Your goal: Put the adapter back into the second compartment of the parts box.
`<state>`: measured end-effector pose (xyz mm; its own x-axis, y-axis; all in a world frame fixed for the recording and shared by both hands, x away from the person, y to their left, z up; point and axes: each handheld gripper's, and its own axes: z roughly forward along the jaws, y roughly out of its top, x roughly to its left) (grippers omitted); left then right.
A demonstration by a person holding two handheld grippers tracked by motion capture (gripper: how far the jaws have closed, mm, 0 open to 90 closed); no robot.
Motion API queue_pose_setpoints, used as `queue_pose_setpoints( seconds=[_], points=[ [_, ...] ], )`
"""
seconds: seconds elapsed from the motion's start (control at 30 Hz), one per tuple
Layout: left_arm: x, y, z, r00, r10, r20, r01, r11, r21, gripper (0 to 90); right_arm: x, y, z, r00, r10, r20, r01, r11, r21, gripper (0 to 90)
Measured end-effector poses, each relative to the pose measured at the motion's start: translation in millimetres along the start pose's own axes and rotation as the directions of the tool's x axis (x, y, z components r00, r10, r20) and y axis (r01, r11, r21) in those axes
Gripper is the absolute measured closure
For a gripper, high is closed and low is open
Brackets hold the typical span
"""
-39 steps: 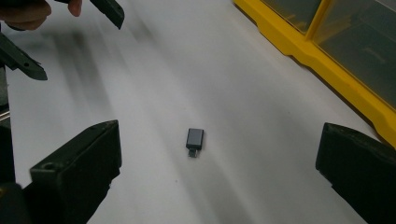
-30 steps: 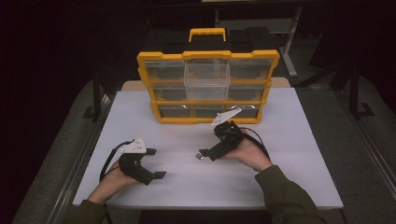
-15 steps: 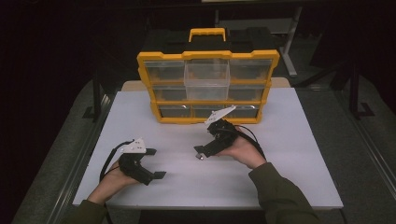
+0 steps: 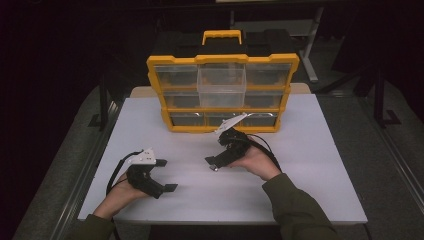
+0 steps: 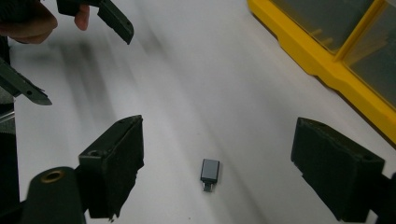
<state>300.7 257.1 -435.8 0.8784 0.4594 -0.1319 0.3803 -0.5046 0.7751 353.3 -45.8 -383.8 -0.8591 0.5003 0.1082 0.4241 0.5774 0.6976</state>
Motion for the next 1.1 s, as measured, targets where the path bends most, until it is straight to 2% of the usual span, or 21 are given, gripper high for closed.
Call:
queue_pose_setpoints(
  seconds=[0.57, 0.73, 1.1],
  points=[
    [-1.0, 0.3, -0.2, 1.0000, 0.003, -0.002, -0.003, 1.0000, -0.001, 0.0, 4.3, -6.0, 14.0, 0.9999, -0.003, -0.014, 0.003, 0.998, 0.055, 26.9],
    [-1.1, 0.2, 0.2, 1.0000, 0.003, -0.003, -0.003, 1.0000, 0.001, 0.0, 3.6, -9.4, 20.3, 0.9999, -0.003, -0.012, 0.004, 0.997, 0.076, 31.9],
    [-0.8, -0.1, 0.4, 1.0000, 0.003, -0.004, -0.003, 1.0000, 0.003, 0.0, 2.6, -12.9, 27.3, 0.9999, -0.004, -0.010, 0.005, 0.996, 0.088, 40.5]
  ],
)
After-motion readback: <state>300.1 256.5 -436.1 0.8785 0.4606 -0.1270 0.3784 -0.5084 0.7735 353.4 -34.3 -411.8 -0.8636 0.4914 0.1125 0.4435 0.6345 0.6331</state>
